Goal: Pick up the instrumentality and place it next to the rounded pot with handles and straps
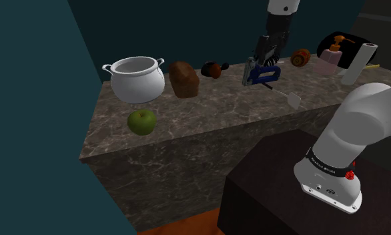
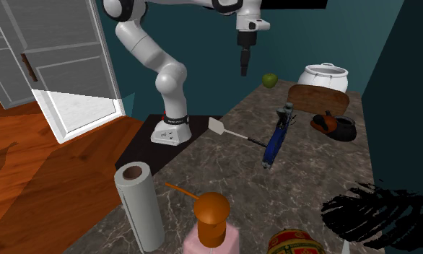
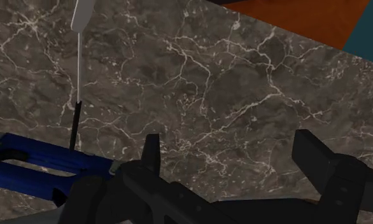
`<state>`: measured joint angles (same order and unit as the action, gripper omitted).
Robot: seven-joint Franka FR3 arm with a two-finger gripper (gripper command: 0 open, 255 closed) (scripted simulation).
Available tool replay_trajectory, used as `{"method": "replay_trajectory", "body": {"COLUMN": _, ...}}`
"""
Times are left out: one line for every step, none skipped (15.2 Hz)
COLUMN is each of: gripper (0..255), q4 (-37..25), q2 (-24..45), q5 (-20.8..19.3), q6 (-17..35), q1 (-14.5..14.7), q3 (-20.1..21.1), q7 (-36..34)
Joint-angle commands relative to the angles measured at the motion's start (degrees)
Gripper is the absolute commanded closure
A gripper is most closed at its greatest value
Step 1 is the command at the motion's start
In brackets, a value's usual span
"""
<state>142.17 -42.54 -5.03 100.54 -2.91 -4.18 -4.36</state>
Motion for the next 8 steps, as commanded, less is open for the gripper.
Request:
{"method": "replay_trajectory", "body": {"gripper": 0, "q4": 1.72, "q2": 1.04, "q5": -1.25, "q6": 2.56, "q1": -1.37, "q3": -1.80, "q7": 0.78}}
{"method": "replay_trajectory", "body": {"gripper": 0, "q4": 2.59, "q2": 1.56, "q5": -1.85, "q6": 3.83, "q1": -2.05, "q3": -2.66, "q7": 1.11}}
{"method": "replay_trajectory", "body": {"gripper": 0, "q4": 3.40, "q2": 2.16, "q5": -2.45, "q6": 5.13, "q1": -2.74, "q3": -3.52, "q7": 1.44}}
{"method": "replay_trajectory", "body": {"gripper": 0, "q4": 4.17, "q2": 2.81, "q5": -3.06, "q6": 6.44, "q1": -3.43, "q3": -4.40, "q7": 1.77}}
{"method": "replay_trajectory", "body": {"gripper": 0, "q4": 4.89, "q2": 3.54, "q5": -3.66, "q6": 7.78, "q1": -4.12, "q3": -5.29, "q7": 2.10}}
{"method": "replay_trajectory", "body": {"gripper": 0, "q4": 5.55, "q2": 4.34, "q5": -4.27, "q6": 9.13, "q1": -4.81, "q3": -6.19, "q7": 2.42}}
{"method": "replay_trajectory", "body": {"gripper": 0, "q4": 6.16, "q2": 5.20, "q5": -4.86, "q6": 10.51, "q1": -5.50, "q3": -7.10, "q7": 2.75}}
{"method": "replay_trajectory", "body": {"gripper": 0, "q4": 6.72, "q2": 6.14, "q5": -5.45, "q6": 11.90, "q1": -6.20, "q3": -8.01, "q7": 3.08}}
